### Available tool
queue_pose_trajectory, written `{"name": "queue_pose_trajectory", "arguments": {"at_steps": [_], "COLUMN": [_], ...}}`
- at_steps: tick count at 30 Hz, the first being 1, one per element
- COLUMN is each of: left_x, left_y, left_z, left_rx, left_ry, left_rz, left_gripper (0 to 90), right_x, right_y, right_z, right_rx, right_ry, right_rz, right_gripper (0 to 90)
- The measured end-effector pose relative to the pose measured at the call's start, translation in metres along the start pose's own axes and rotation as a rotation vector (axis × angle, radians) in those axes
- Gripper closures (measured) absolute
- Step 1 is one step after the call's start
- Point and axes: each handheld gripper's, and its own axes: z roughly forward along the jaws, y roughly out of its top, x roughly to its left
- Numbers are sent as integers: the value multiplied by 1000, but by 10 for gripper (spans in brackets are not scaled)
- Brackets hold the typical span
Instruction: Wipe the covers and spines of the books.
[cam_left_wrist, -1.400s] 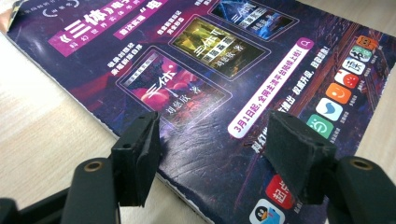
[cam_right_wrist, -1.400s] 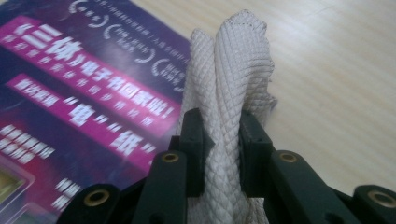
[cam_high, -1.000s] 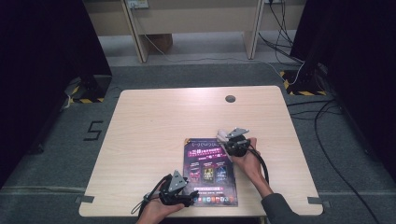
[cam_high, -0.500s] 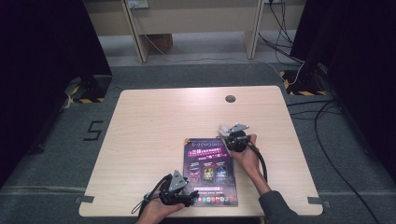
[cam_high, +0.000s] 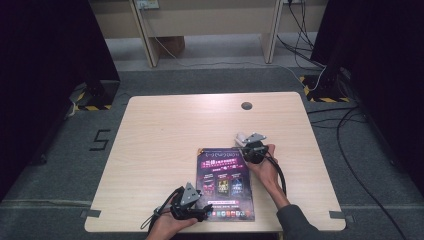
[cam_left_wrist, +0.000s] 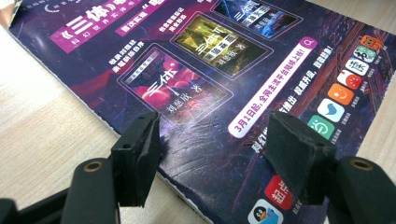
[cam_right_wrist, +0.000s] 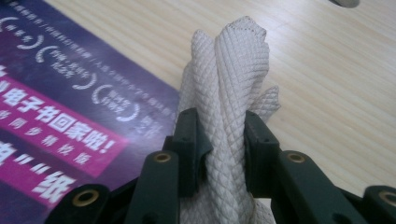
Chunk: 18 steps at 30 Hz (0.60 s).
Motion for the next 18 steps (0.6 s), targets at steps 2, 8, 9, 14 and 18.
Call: {"name": "queue_pose_trajectory", "arguments": {"at_steps": [2, 8, 9, 14, 18], "left_x": [0, 0, 0, 0, 0], "left_y": [0, 0, 0, 0, 0], "left_z": [0, 0, 0, 0, 0], "left_rx": [0, -3, -3, -2, -3], "left_ry": [-1, -3, -3, 0, -3], "left_rz": [1, 1, 0, 2, 1], "left_gripper": [351, 350, 350, 350, 350], "right_x": [7, 35, 37, 33, 23], "right_y": [1, 7, 8, 8, 6], "right_z": [-2, -2, -2, 0, 0], "right_rx": [7, -1, -2, -12, -5], "right_ry": [47, 175, 178, 147, 137], "right_rz": [-19, -73, -80, -100, -49], "right_gripper": [710, 709, 708, 673, 674]}}
